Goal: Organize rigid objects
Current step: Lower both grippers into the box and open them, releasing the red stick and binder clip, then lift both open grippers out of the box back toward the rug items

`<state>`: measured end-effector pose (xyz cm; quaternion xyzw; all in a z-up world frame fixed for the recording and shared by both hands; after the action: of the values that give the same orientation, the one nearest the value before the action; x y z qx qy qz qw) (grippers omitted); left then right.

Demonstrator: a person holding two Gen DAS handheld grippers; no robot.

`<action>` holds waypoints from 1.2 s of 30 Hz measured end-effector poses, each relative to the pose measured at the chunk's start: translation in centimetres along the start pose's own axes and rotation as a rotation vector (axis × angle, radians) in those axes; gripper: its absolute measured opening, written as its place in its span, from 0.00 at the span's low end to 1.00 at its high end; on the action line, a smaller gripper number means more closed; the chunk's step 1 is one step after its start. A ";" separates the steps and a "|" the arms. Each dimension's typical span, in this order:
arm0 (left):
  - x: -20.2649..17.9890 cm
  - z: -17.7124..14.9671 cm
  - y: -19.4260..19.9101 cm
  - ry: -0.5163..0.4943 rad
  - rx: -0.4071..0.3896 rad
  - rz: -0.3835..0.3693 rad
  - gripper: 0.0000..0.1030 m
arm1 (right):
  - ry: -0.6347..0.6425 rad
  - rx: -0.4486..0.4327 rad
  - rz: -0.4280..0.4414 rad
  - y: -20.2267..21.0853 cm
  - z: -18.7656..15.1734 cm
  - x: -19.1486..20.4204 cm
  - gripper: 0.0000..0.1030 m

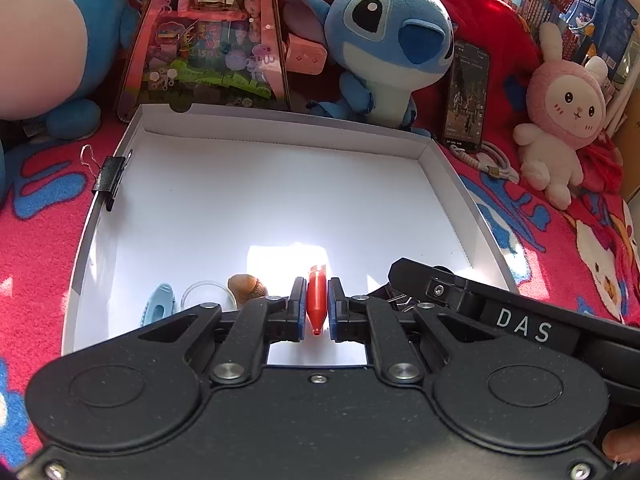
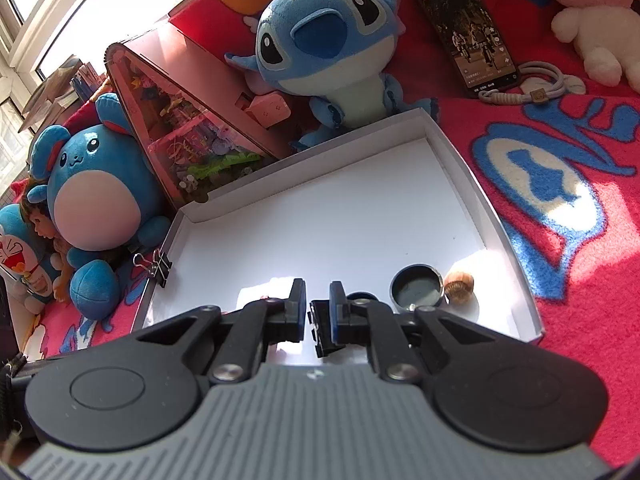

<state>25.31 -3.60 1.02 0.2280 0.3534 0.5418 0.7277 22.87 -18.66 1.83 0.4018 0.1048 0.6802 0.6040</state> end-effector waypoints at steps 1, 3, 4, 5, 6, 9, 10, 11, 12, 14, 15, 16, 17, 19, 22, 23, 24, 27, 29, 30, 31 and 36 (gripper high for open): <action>0.1 0.0 0.0 0.003 0.000 -0.001 0.10 | 0.001 -0.001 -0.002 -0.1 0.0 0.0 0.15; 0.2 -0.1 -0.1 0.006 0.001 -0.002 0.10 | -0.001 0.000 -0.003 -0.1 0.0 0.0 0.15; 0.3 -0.2 -0.1 0.005 0.001 -0.003 0.10 | -0.002 0.000 -0.003 -0.1 0.0 0.0 0.15; 0.3 -0.2 -0.1 0.004 0.001 -0.003 0.10 | -0.002 0.000 -0.004 -0.1 0.0 0.0 0.15; 0.3 -0.2 -0.1 0.003 0.001 -0.003 0.10 | 0.000 0.001 -0.004 -0.1 -0.1 0.0 0.15; 0.4 -0.3 0.0 0.005 -0.001 -0.002 0.12 | 0.002 -0.001 -0.005 -0.1 -0.1 -0.1 0.16; 0.4 -0.3 0.1 0.009 -0.002 -0.004 0.13 | 0.002 -0.003 -0.005 0.0 -0.1 -0.1 0.18; 0.4 -0.3 0.3 0.012 -0.004 -0.005 0.13 | 0.002 -0.005 -0.004 0.1 -0.1 -0.1 0.19; 0.5 -0.3 0.4 0.014 -0.006 -0.005 0.16 | 0.002 -0.009 -0.003 0.3 -0.1 -0.1 0.20; 0.6 -0.3 0.8 0.017 -0.013 -0.003 0.25 | 0.007 -0.019 0.000 0.6 0.0 -0.1 0.21; 0.6 -0.3 1.0 0.018 -0.015 0.000 0.31 | 0.012 -0.024 -0.001 0.8 0.0 -0.1 0.23; 0.6 -0.3 1.2 0.016 -0.021 0.002 0.32 | 0.017 -0.029 -0.001 1.0 0.0 -0.1 0.24; 0.7 -0.3 1.5 0.013 -0.026 0.005 0.35 | 0.025 -0.037 -0.001 1.3 0.0 0.0 0.27; 0.7 -0.4 2.1 0.002 -0.041 0.017 0.41 | 0.039 -0.050 -0.003 1.8 0.0 0.0 0.32; 0.6 -0.6 3.1 -0.014 -0.066 0.027 0.53 | 0.055 -0.069 -0.001 2.6 -0.1 0.0 0.46; 0.6 -0.7 3.5 -0.020 -0.073 0.033 0.57 | 0.062 -0.075 -0.002 2.8 -0.1 0.0 0.49; 0.7 -0.8 3.9 -0.025 -0.081 0.038 0.61 | 0.069 -0.082 -0.004 3.1 -0.1 -0.1 0.51; 0.7 -1.3 4.9 -0.036 -0.099 0.051 0.66 | 0.093 -0.100 -0.013 4.0 -0.2 -0.2 0.54; 0.8 -1.6 5.6 -0.045 -0.112 0.058 0.69 | 0.110 -0.111 -0.018 4.5 -0.3 -0.3 0.56; 0.8 -1.7 5.9 -0.049 -0.119 0.062 0.70 | 0.122 -0.118 -0.024 4.7 -0.4 -0.3 0.57; 0.8 -1.9 6.3 -0.053 -0.128 0.065 0.71 | 0.133 -0.124 -0.029 4.9 -0.5 -0.3 0.58; 0.5 -3.0 7.9 -0.081 -0.163 0.082 0.76 | 0.210 -0.155 -0.050 6.2 -1.3 0.1 0.64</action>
<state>18.12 -0.81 4.61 0.2041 0.2687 0.5884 0.7348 17.41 -19.72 4.90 0.2778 0.1246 0.7092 0.6358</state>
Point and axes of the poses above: each gripper's, at about its wrist camera, not at the fingertips, and y roughly against the way its jaws point, x to its left, z to its top, the point moved 1 cm from there along -y, roughly the way its jaws point, and after that the axes turned 3 degrees about -x, right-handed, at the moved point
